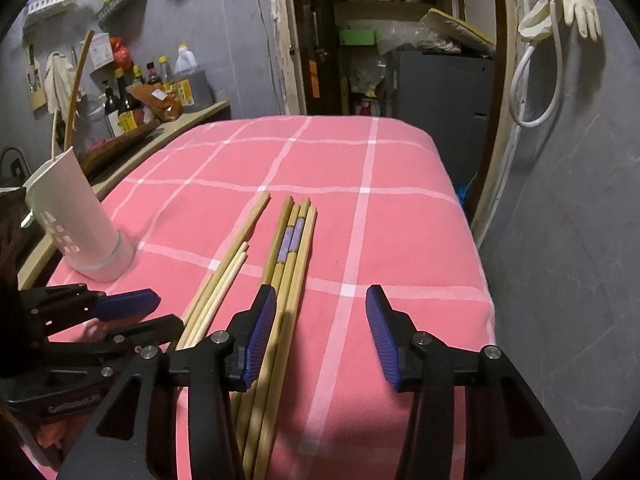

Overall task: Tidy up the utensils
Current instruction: 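Return both tools to the chopstick pile and open their fingers, then grasp a chopstick with the left tool while the right tool grasps another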

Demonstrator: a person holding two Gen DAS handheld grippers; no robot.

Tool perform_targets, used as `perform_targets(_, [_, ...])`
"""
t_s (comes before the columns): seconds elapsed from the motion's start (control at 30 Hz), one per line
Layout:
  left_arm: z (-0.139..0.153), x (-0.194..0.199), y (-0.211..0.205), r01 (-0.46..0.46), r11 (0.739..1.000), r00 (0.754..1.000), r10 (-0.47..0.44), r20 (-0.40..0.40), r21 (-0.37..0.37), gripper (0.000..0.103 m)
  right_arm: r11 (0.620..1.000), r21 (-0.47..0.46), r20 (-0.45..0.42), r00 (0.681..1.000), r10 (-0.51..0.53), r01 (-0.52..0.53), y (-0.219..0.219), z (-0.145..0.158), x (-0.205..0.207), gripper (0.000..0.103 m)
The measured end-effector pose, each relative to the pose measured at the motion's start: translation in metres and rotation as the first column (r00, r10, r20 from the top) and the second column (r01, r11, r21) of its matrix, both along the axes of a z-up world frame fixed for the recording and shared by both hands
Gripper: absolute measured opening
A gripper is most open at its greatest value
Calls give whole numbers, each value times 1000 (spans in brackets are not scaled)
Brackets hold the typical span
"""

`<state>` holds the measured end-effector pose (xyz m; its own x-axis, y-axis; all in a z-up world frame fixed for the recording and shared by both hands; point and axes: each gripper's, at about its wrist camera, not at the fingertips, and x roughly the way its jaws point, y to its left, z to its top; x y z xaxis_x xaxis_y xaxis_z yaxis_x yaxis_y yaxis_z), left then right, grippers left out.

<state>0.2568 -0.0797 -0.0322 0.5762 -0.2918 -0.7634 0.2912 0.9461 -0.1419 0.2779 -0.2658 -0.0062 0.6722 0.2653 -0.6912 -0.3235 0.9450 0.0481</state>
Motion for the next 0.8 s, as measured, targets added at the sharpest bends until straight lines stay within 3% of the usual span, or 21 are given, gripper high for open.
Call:
perform_targets(0.17, [-3,6,-9,15,1000,1000,-15,-18,14,28,1000,-13,-64,998,12,-13,4,-8,9,32])
perform_targets(0.43, [-2,22,-4,-20,999,998,19,-62,-25,7,999,-41,-94,995,30,-34,15,-11,27,23])
perform_targets(0.8, [0,25,6,-19,997,996,11,-91,-78,7,995,-82,-155,987,41,-54,15,-18,39,16])
